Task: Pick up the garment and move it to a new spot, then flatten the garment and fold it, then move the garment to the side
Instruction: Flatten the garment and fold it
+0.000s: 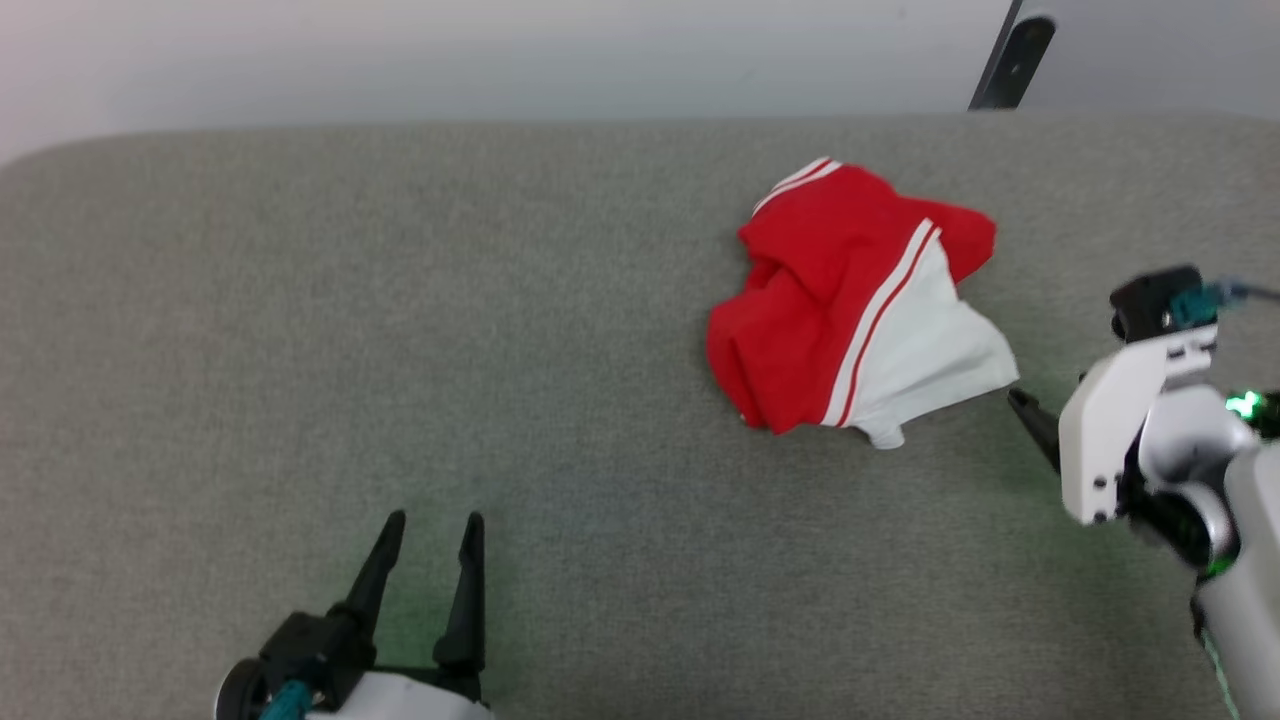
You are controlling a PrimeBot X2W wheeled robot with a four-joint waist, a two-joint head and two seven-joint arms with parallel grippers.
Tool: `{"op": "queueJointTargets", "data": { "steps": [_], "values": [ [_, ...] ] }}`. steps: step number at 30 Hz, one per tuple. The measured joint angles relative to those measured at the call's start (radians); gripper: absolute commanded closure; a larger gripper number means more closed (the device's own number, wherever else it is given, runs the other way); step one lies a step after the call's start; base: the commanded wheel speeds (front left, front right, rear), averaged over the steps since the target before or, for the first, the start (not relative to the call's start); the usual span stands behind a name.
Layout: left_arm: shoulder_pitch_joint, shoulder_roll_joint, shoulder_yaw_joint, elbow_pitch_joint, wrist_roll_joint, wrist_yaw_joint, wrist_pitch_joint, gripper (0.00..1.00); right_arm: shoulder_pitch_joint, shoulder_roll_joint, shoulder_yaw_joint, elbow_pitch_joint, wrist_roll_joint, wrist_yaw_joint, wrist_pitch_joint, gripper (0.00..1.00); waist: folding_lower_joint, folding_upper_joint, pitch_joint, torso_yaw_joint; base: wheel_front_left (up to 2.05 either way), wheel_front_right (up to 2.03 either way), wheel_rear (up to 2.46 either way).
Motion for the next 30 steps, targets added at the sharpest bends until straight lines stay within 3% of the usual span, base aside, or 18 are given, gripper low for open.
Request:
{"op": "queueJointTargets", "data": {
  "steps": [5, 13, 14, 16, 26, 30],
  "values": [
    [-0.046, -0.006, -0.006, 0.014, 0.004, -0.010, 0.000, 0.00, -0.140, -0.025, 0.038, 0.102, 0.028, 0.000, 0.102, 0.00, 0.0000, 0.0000, 0.058, 0.021, 0.00, 0.00, 0.00],
    [-0.087, -0.011, -0.012, 0.035, 0.004, -0.020, 0.000, 0.00, -0.217, -0.049, 0.105, 0.245, 0.080, -0.001, 0.130, 0.00, 0.0000, 0.0000, 0.120, 0.066, 0.00, 0.00, 0.00],
    [-0.087, -0.011, -0.010, 0.037, 0.003, -0.020, 0.000, 0.00, -0.223, -0.052, 0.113, 0.248, 0.093, -0.001, 0.122, 0.29, 0.0000, 0.0000, 0.125, 0.071, 0.00, 0.00, 0.00],
    [-0.089, -0.012, -0.005, 0.042, 0.003, -0.021, 0.000, 0.00, -0.230, -0.060, 0.132, 0.251, 0.112, -0.002, 0.105, 1.00, 0.0000, 0.0000, 0.134, 0.077, 0.00, 0.00, 0.00],
    [-0.098, -0.013, -0.002, 0.056, 0.005, -0.022, 0.000, 0.00, -0.257, -0.077, 0.199, 0.278, 0.192, 0.000, 0.034, 1.00, 0.0000, 0.0000, 0.128, 0.051, 0.00, 0.00, 0.00],
    [-0.098, -0.014, -0.001, 0.055, 0.009, -0.025, 0.000, 0.00, -0.254, -0.139, 0.157, 0.271, 0.202, 0.000, -0.004, 1.00, 0.0000, 0.0000, 0.120, 0.039, 0.00, 0.00, 0.00]
  ]
}}
